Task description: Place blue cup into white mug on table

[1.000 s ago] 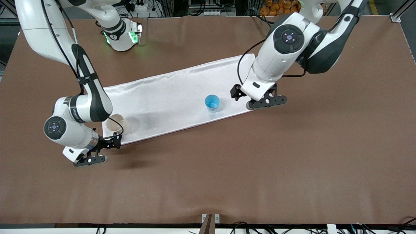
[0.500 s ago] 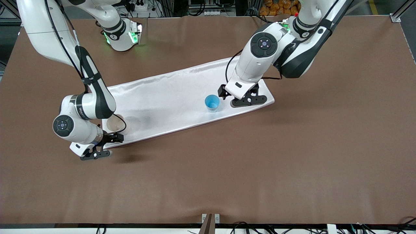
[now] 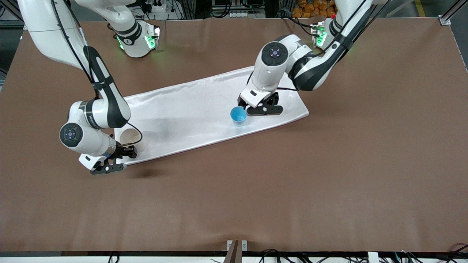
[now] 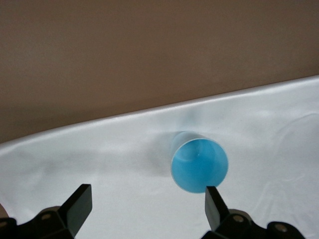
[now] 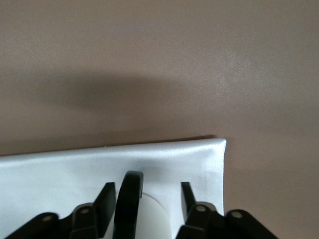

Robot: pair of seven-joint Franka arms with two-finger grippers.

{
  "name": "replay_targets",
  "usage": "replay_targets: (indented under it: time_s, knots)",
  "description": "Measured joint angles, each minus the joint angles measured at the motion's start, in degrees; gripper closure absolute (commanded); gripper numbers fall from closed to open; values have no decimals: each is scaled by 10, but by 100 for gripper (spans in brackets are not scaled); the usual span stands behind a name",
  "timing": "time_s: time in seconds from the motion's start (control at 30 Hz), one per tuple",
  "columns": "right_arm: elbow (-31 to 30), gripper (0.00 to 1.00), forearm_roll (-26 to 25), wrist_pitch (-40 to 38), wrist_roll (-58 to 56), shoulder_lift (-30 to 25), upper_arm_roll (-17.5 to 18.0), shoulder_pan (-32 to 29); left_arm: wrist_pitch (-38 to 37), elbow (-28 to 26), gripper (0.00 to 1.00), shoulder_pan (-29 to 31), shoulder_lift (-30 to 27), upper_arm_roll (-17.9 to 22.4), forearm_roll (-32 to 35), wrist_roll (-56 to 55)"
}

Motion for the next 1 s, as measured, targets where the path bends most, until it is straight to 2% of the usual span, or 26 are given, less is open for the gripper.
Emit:
replay_targets:
  time_s: [0.17,0.4,0.6,0.77,0.93,1.0]
  knots:
    - [-18,100,0,38,29,0,2,10,24,-2,0,-13,28,0,39,-28]
    - [-20,100,0,44,50,-1,2,26,79,-2,0,-14,78,3,79,-51]
    - [-14,100,0,47,52,-2,2,29,90,0,0,-26,100,12,98,-66]
    - [15,100,0,43,52,-4,2,33,90,0,0,-53,102,37,98,-68]
    - [65,100,0,-2,52,-4,3,43,90,0,0,-92,103,68,98,-85]
    - [86,100,0,-22,52,-4,3,47,90,0,3,-107,104,80,98,-89]
